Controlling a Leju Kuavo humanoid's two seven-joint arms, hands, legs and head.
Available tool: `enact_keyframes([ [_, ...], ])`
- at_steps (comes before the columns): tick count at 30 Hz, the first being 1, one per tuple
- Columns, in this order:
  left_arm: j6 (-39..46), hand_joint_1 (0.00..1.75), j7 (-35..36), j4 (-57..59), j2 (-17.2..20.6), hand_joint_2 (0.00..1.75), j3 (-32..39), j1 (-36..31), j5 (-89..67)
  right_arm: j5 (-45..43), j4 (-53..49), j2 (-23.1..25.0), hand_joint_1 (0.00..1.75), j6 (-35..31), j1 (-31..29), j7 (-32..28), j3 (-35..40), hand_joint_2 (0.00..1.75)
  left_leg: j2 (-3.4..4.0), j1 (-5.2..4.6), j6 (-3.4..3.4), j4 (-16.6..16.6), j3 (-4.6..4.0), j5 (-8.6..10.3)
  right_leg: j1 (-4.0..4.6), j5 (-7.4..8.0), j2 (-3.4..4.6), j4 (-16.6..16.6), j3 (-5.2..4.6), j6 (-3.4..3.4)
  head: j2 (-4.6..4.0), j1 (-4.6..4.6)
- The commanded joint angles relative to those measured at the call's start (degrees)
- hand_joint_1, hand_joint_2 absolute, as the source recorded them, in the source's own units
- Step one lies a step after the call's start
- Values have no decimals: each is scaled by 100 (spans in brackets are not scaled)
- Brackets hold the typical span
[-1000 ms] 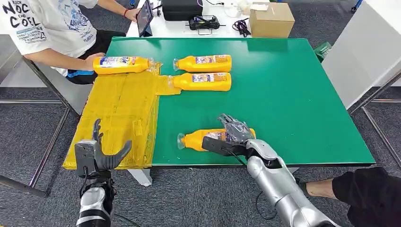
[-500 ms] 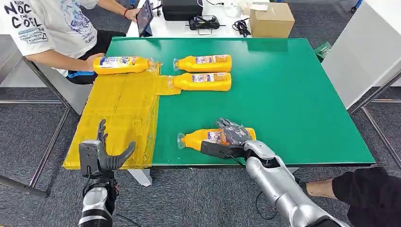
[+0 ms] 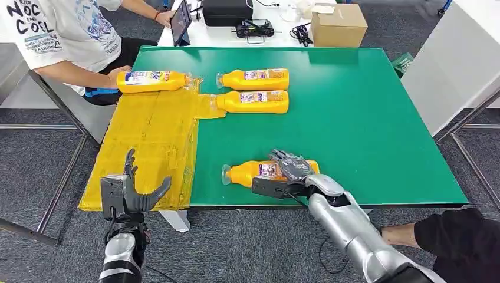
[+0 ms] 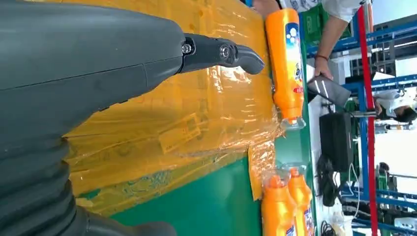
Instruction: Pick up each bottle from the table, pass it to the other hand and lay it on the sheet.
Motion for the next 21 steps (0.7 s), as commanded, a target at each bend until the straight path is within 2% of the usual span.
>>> enact_keyframes([
  [1,-41,0,51,295,-32,175,2,-64,22,4,424,-404,175,201,-183,158,622,175,-5,0,-3,-6,21,-5,1,-6,-6,-6,24,-6,0,2],
  [21,-75,0,69,307,-47,175,-10,-47,29,-246,67,-522,175,98,-20,65,567,175,-5,3,-5,-7,38,-8,4,-9,-7,-9,39,-9,0,0],
])
